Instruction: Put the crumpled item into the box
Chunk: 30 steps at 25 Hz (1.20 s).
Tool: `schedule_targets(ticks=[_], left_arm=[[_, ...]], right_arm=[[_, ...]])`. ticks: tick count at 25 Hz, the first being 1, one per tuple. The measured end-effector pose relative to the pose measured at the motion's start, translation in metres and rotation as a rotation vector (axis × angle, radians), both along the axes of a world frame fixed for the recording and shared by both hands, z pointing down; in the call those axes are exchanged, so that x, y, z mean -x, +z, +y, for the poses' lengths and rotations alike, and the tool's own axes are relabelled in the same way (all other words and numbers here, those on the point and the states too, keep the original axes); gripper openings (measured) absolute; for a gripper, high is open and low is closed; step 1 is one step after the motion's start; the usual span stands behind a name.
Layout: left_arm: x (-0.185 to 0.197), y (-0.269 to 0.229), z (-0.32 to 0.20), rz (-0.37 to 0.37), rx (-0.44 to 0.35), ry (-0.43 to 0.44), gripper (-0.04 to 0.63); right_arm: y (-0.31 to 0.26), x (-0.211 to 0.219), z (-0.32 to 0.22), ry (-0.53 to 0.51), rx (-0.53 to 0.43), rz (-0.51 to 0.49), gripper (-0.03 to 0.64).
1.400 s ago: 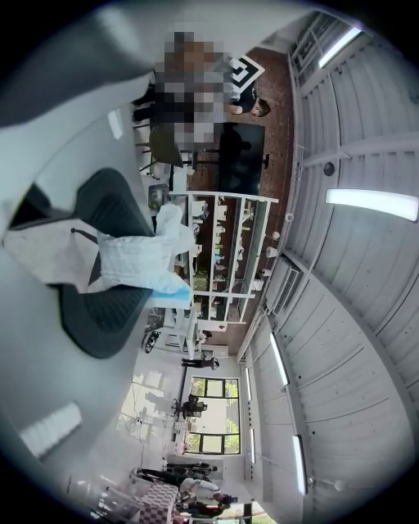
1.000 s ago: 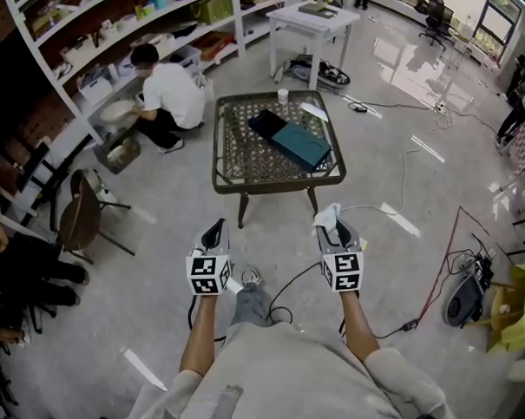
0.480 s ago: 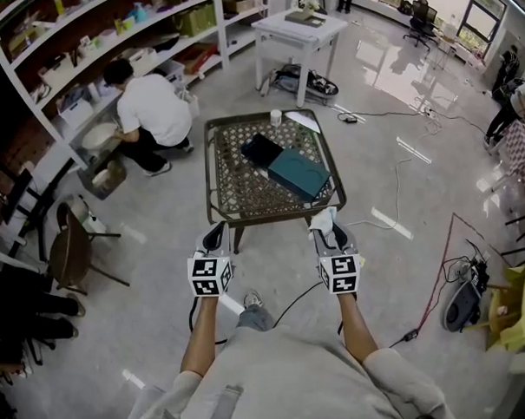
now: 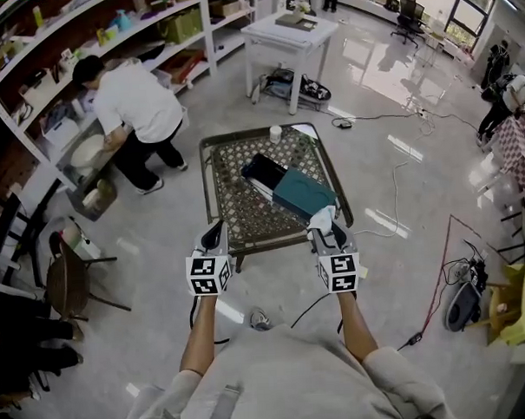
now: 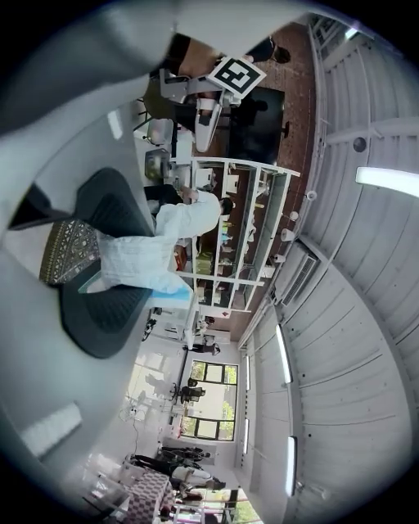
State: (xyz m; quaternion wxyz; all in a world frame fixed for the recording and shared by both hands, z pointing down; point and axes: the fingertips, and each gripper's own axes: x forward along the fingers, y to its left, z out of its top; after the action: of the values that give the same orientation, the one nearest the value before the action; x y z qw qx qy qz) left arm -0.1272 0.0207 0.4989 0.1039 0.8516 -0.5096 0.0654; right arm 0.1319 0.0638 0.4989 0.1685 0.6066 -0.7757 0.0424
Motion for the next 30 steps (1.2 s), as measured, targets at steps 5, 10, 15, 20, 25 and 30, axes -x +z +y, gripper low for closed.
schedule_targets(ticks=[5,10,15,20,25,30], left_arm=[[0.009,0.006,-0.043,-0.001,0.0,0.021,0.005],[0.012,0.009,-0.071,-0.003,-0.001,0.047,0.005],[0.017,0.013,-0.086,-0.009,0.006,0.063,0.005],[0.017,0.018,-0.089,-0.008,0.019,0.071,0.005],[0.012,0.024,-0.096,-0.003,0.027,0.079,0.005],[0.009,0.033,-0.111,-0.006,0.041,0.067,0.005]], right_arm=[[0.005,0.005,-0.039,0.024,-0.009,0.01,0.163],[0.01,0.012,-0.063,0.04,-0.004,0.016,0.163],[0.015,0.015,-0.074,0.056,0.007,0.014,0.163],[0.019,0.018,-0.075,0.057,0.019,0.016,0.163],[0.026,0.019,-0.082,0.053,0.033,0.017,0.163],[0.033,0.016,-0.101,0.042,0.039,0.015,0.163]])
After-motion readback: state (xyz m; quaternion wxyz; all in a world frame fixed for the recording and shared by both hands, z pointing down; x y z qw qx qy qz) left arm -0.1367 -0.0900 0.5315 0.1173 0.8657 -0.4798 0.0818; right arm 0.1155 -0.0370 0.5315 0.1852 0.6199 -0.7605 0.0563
